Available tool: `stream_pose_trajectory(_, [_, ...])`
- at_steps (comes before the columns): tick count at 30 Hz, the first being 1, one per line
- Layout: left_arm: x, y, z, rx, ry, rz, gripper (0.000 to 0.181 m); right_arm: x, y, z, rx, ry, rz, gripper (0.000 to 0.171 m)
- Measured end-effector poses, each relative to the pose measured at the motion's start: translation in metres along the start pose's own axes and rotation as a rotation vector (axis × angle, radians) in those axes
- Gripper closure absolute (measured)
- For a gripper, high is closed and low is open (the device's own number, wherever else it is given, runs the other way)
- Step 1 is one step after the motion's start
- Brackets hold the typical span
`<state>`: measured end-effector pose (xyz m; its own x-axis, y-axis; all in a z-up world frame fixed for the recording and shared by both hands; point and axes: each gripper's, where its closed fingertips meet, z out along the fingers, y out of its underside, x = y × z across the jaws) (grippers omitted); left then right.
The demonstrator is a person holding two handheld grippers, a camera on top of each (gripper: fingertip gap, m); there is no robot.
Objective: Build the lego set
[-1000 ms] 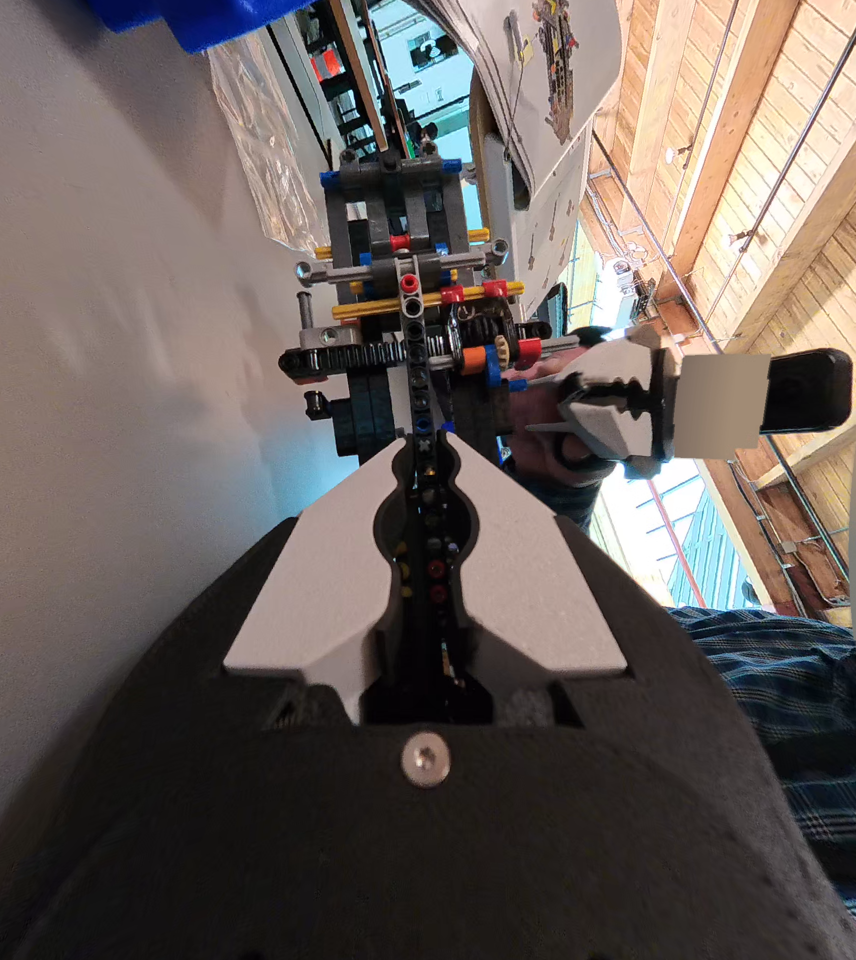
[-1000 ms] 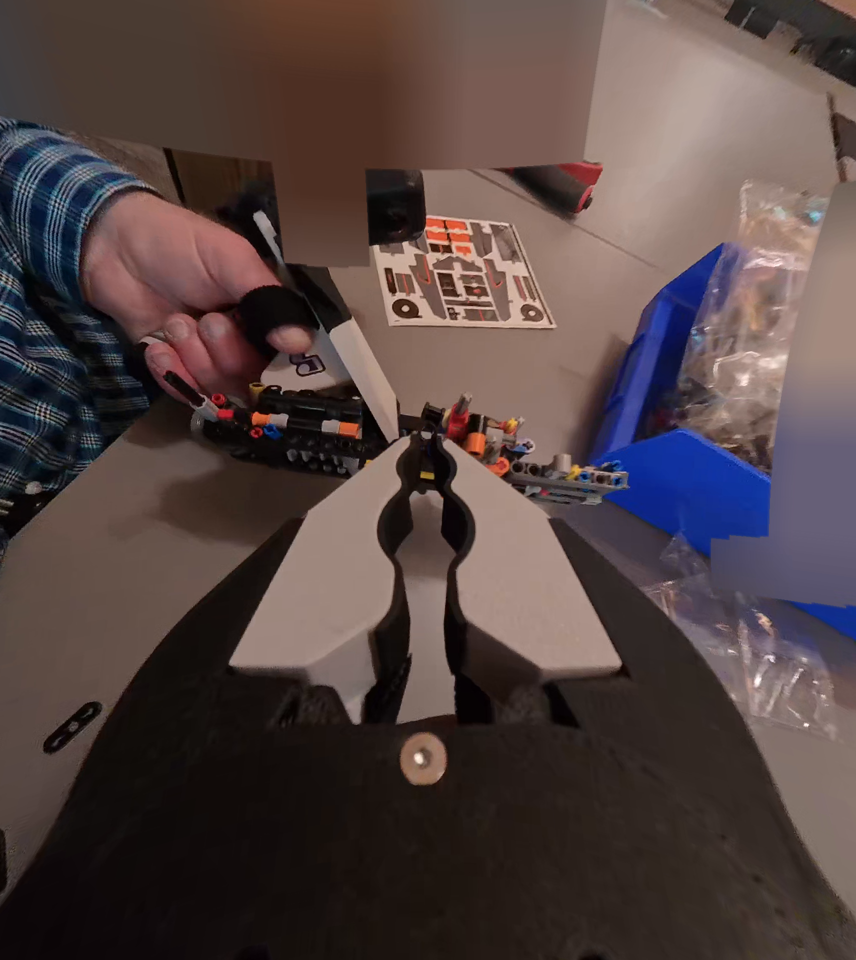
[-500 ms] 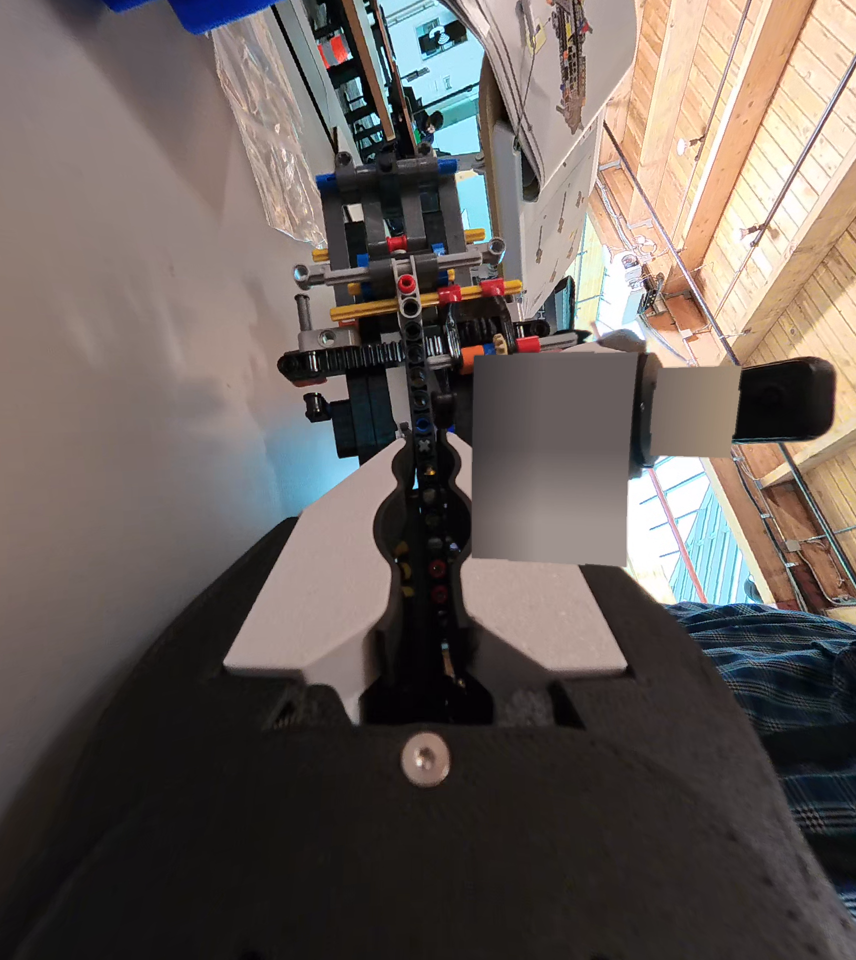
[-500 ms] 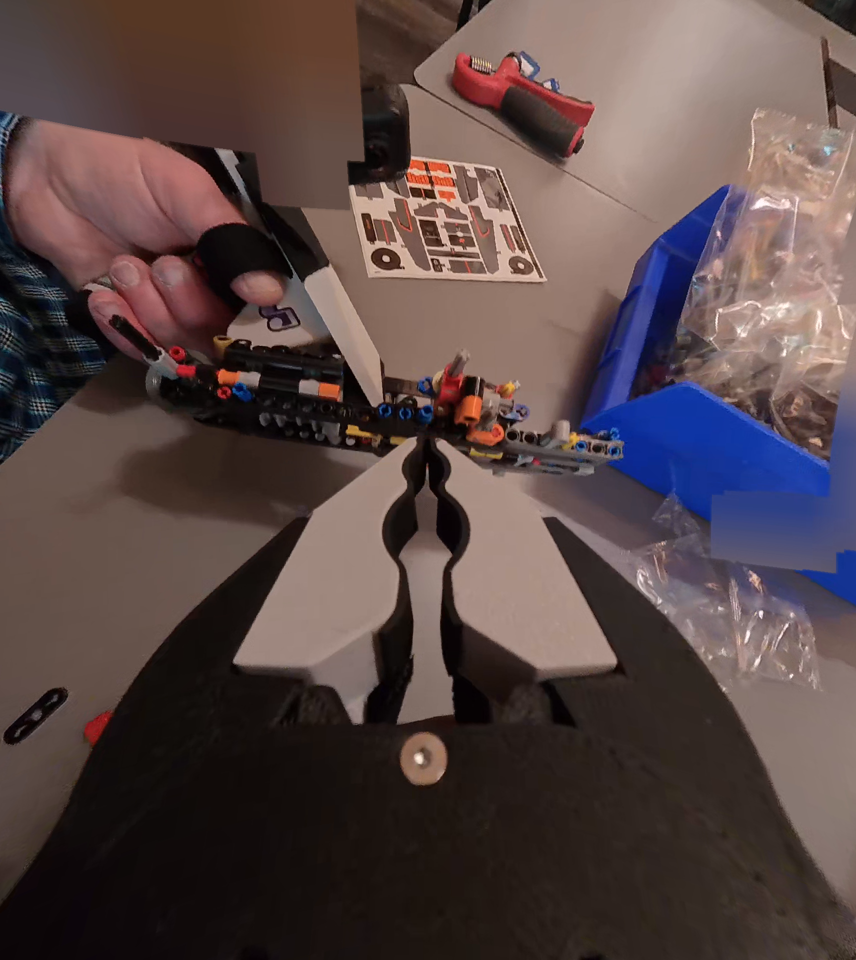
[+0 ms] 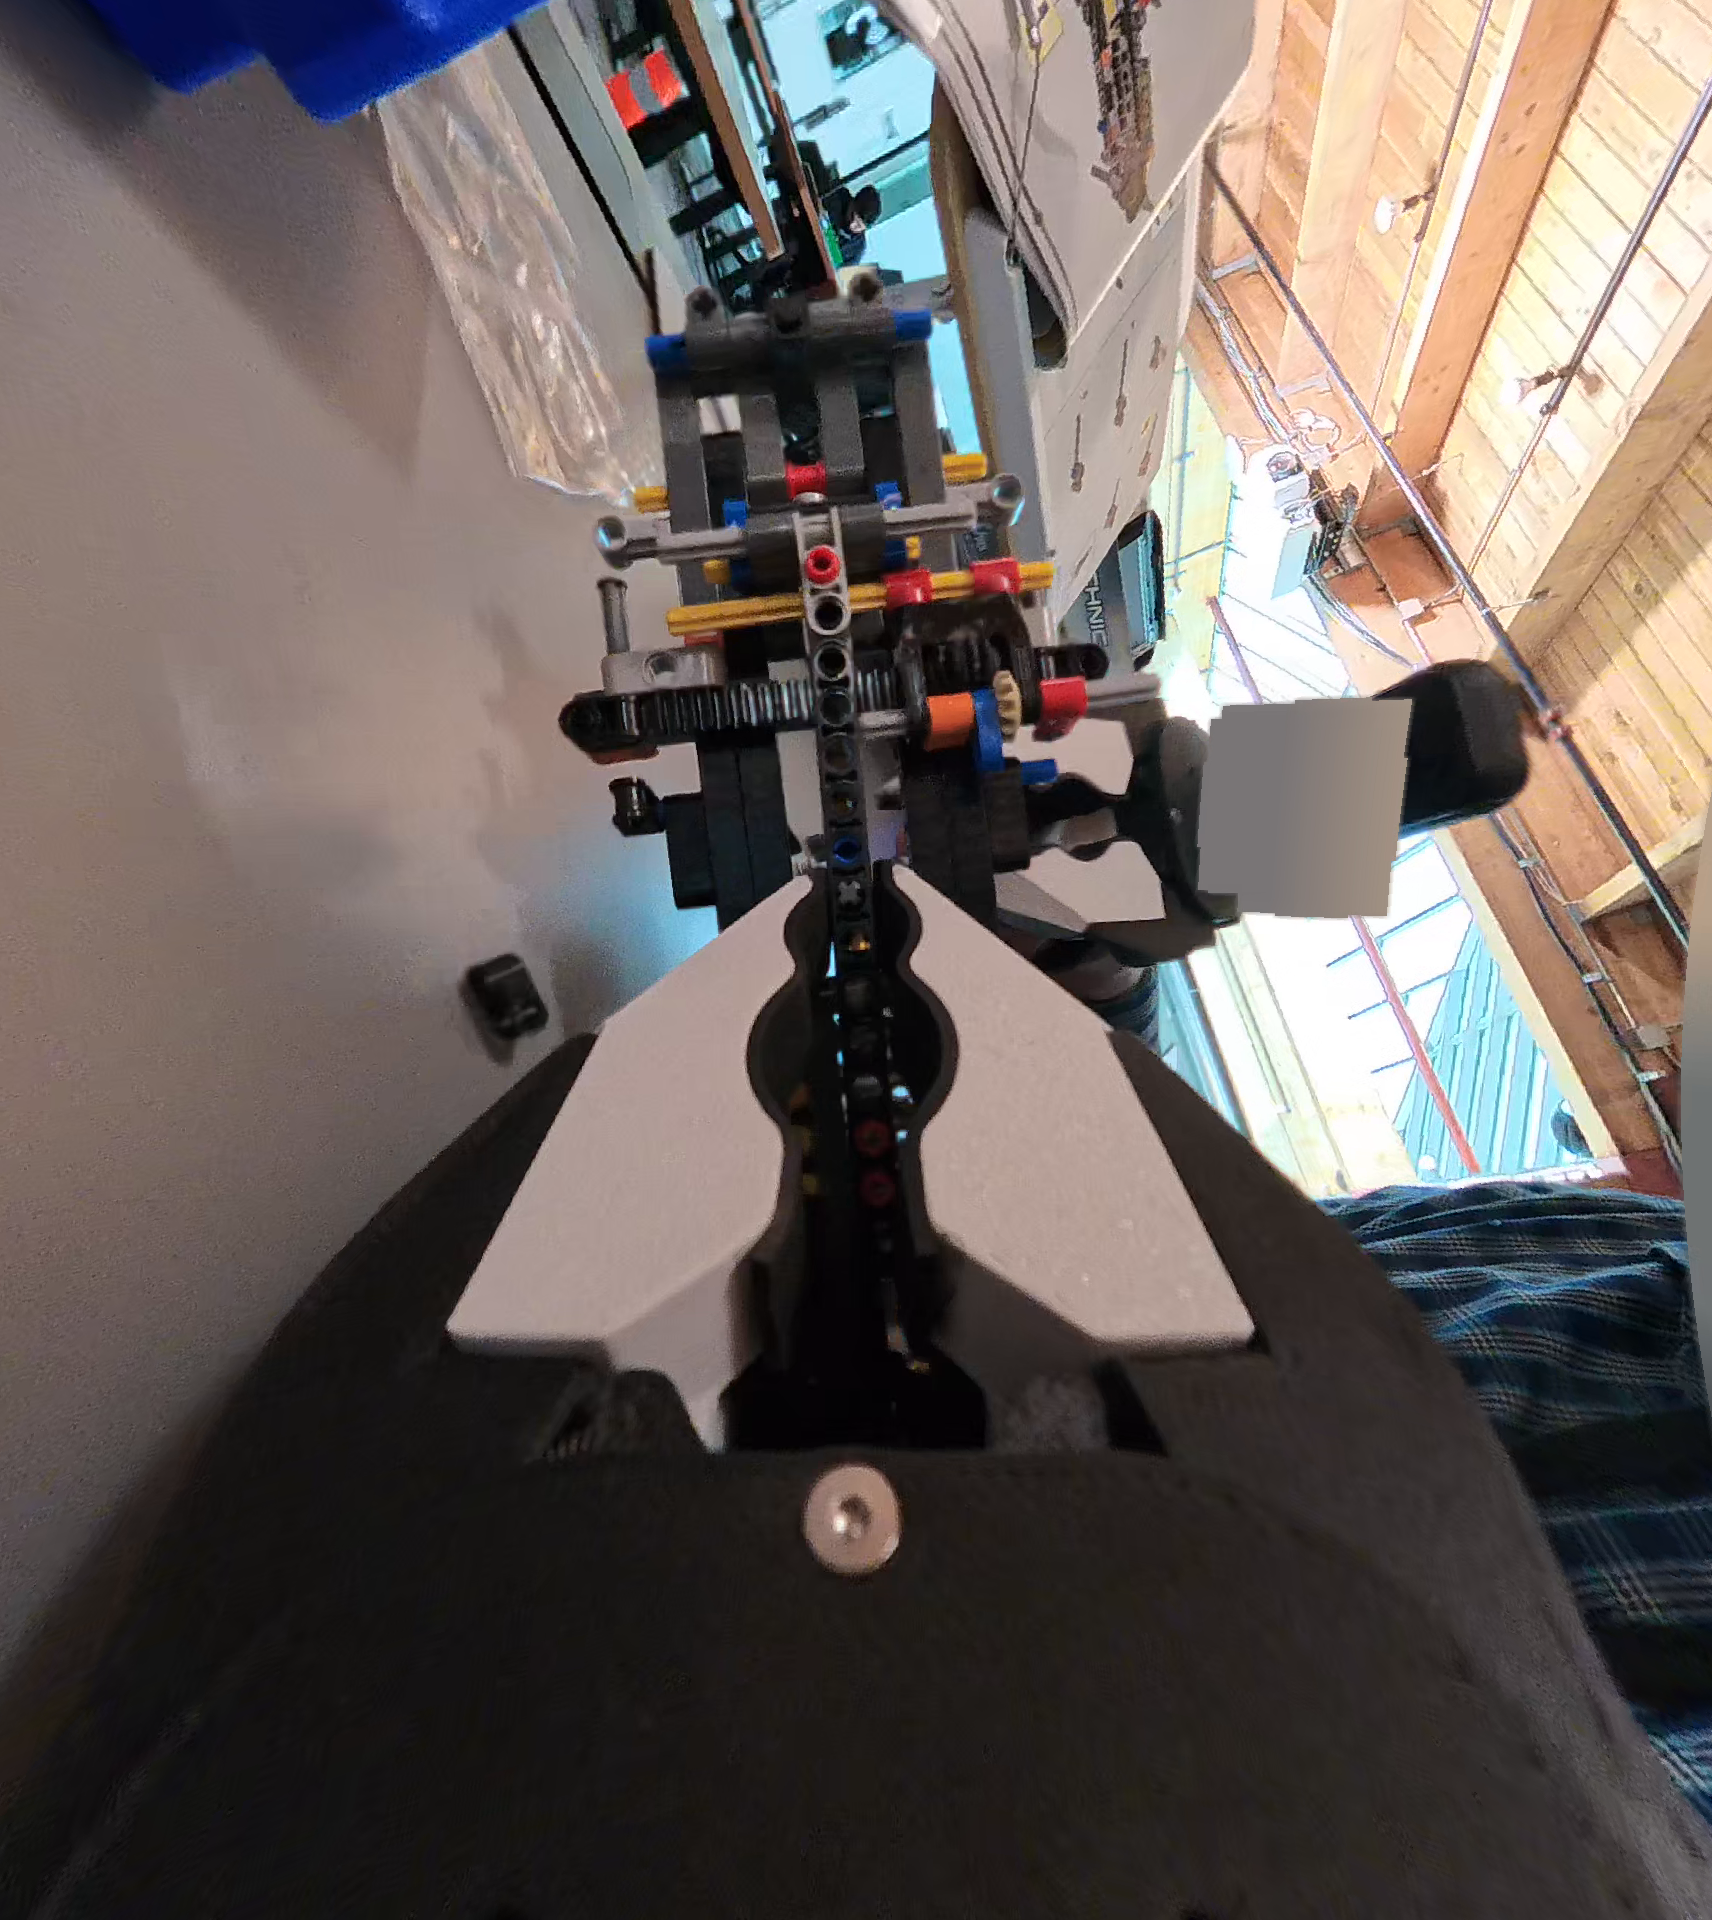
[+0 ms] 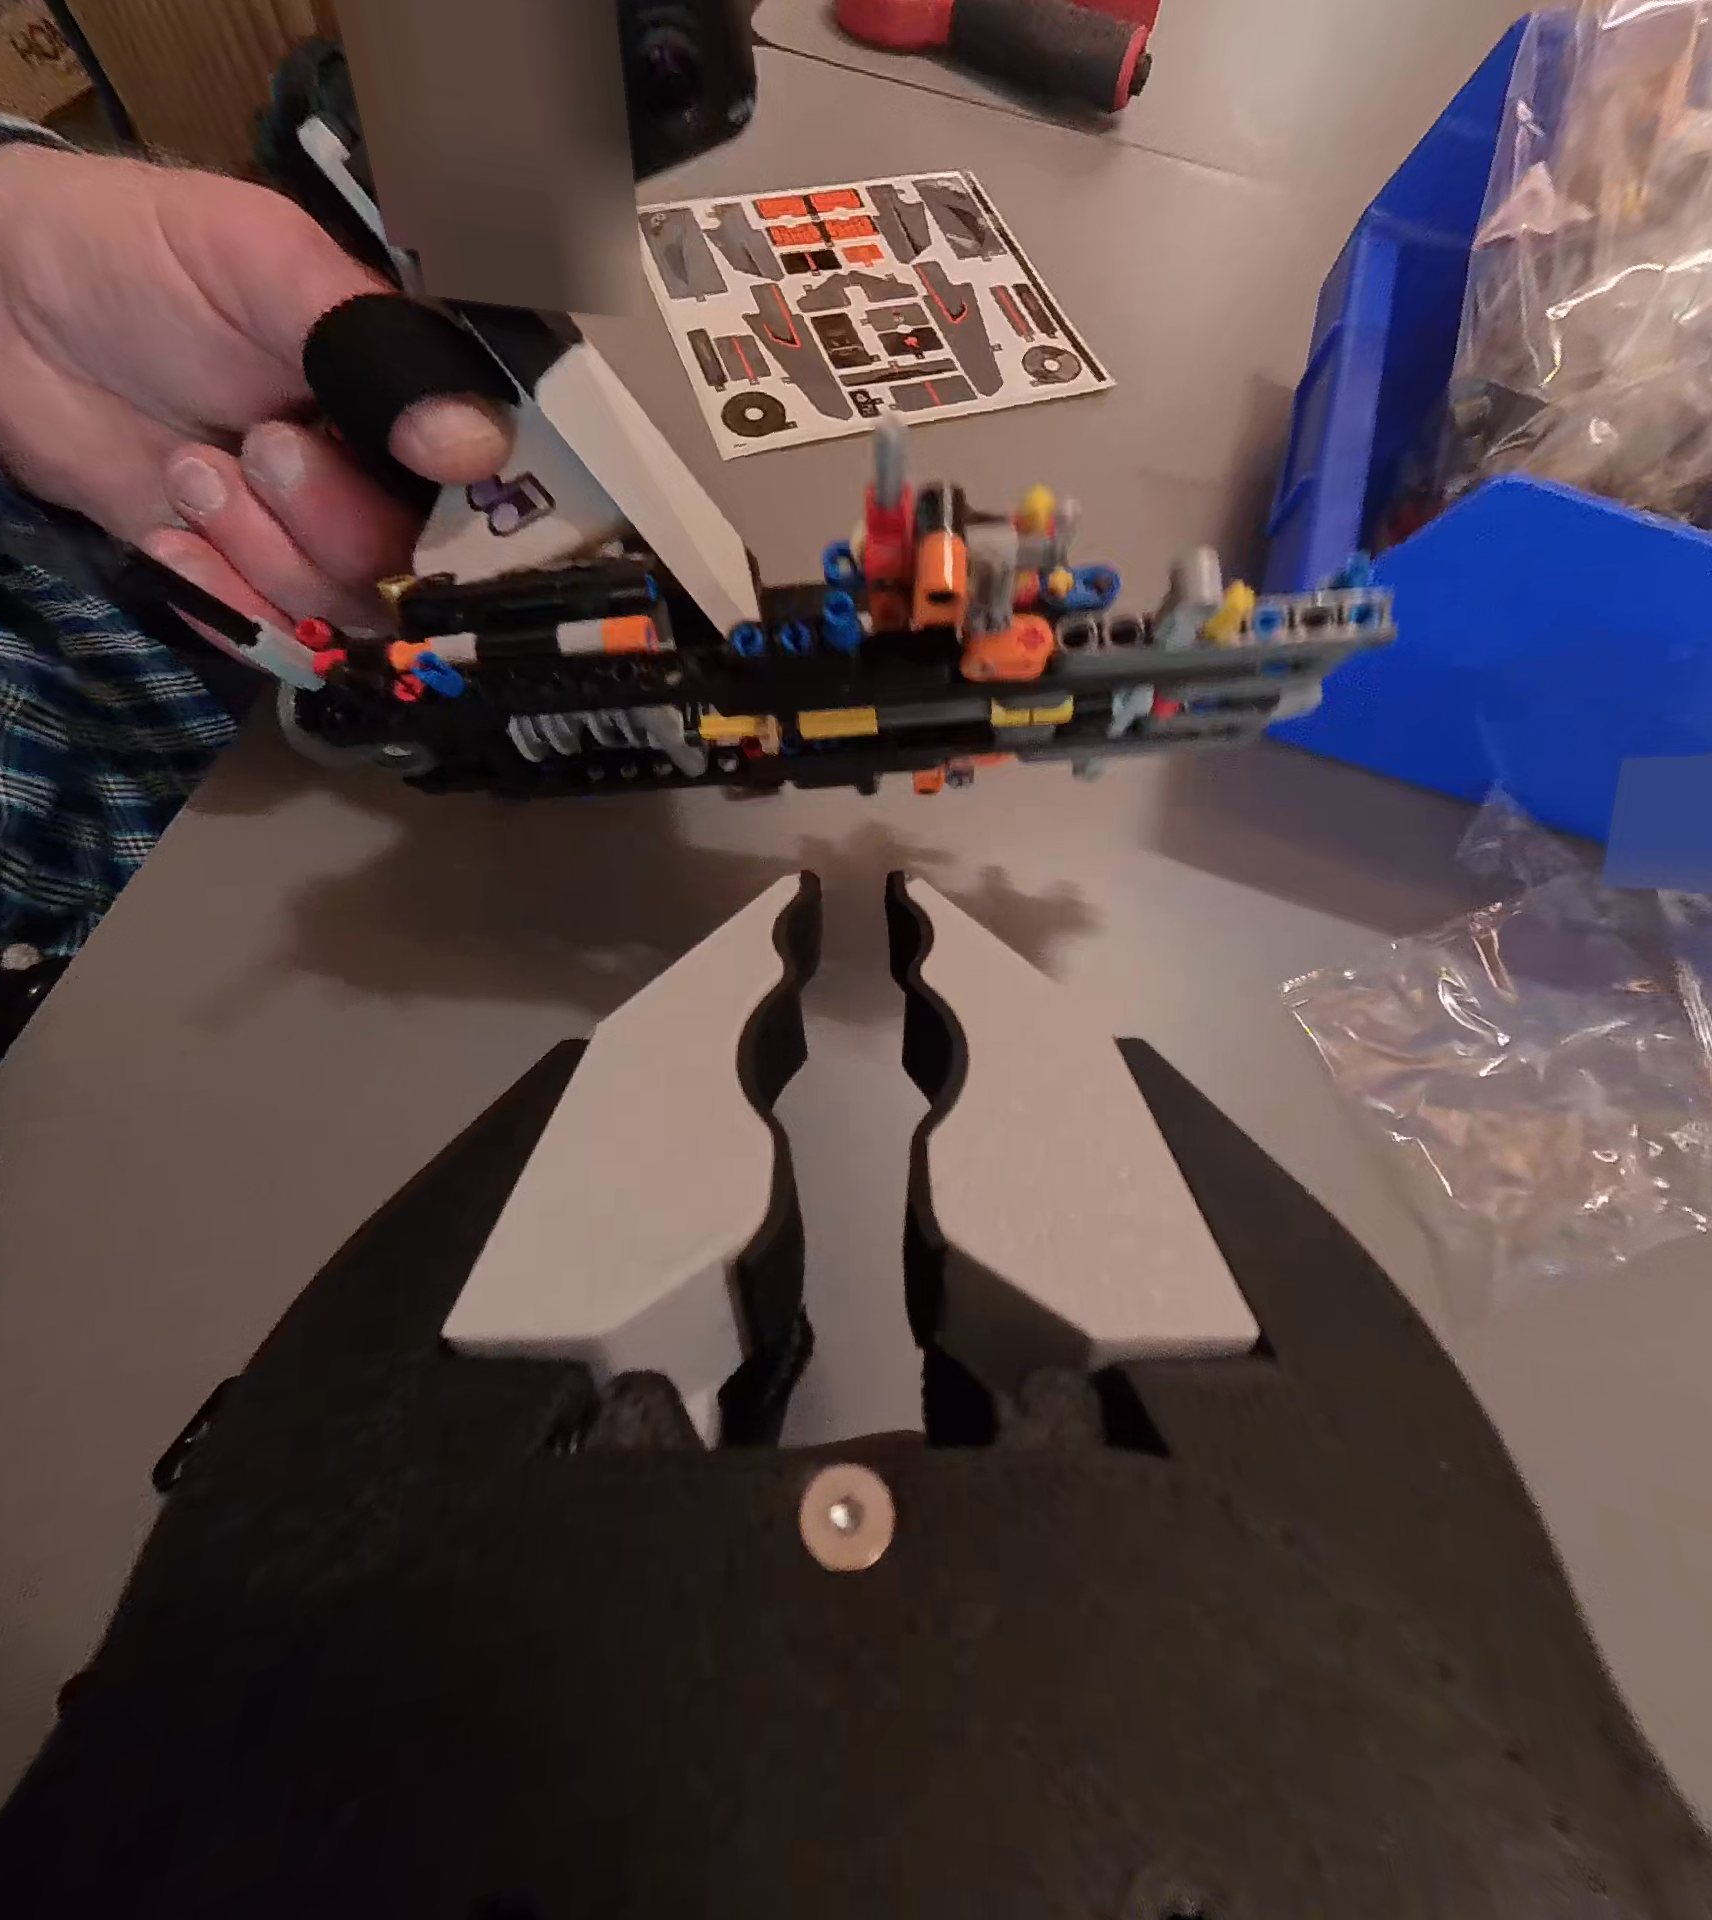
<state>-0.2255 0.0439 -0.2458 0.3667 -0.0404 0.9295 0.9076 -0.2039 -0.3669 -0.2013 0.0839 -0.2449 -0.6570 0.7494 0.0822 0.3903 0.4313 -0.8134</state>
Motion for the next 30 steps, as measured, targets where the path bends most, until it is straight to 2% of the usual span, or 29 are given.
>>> stream_pose_trajectory(9, [0.02, -0.035, -0.044, 0.1, 0.035, 0.077, 0.176, -0.02, -0.006, 0.036, -0.009, -0.095, -0.02, 0.151])
stream_pose_trajectory(15, [0.009, -0.042, -0.062, 0.152, -0.029, 0.089, 0.176, -0.033, 0.006, 0.072, -0.142, -0.09, 0.03, 0.146])
stream_pose_trajectory(21, [-0.001, -0.038, -0.061, 0.151, -0.033, 0.052, 0.176, -0.034, 0.019, 0.083, -0.187, -0.025, 0.117, 0.152])
stream_pose_trajectory(30, [-0.004, -0.037, -0.06, 0.151, -0.032, 0.045, 0.176, -0.03, 0.021, 0.088, -0.192, 0.002, 0.101, 0.166])
